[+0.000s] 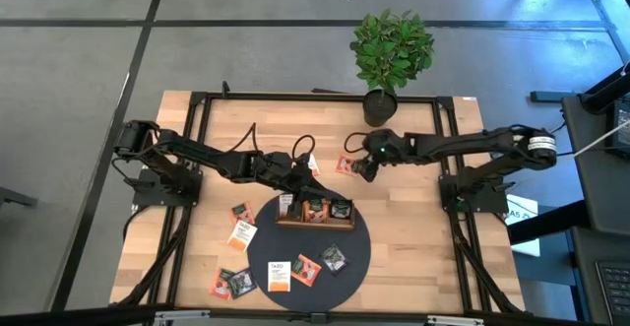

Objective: Pick & Place Tea
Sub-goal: Put the orange black tea bag into the middle section of the wooden organizer

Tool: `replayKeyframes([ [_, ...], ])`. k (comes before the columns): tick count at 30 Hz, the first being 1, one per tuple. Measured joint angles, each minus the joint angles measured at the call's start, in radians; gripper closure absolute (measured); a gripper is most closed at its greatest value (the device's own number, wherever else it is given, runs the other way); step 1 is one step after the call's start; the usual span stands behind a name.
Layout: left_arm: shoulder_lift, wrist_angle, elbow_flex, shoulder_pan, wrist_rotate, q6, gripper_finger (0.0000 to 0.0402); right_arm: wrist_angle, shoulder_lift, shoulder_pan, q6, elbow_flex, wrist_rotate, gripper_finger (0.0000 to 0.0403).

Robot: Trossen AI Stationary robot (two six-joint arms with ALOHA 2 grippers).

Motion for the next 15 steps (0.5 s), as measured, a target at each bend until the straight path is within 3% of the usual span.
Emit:
replayKeyframes([
  [15, 0.0, -0.001, 0.0, 0.0, 0.0, 0.001, 0.0295, 0.098, 0.242, -0.048, -0.025, 0.003, -0.044, 0.0198],
])
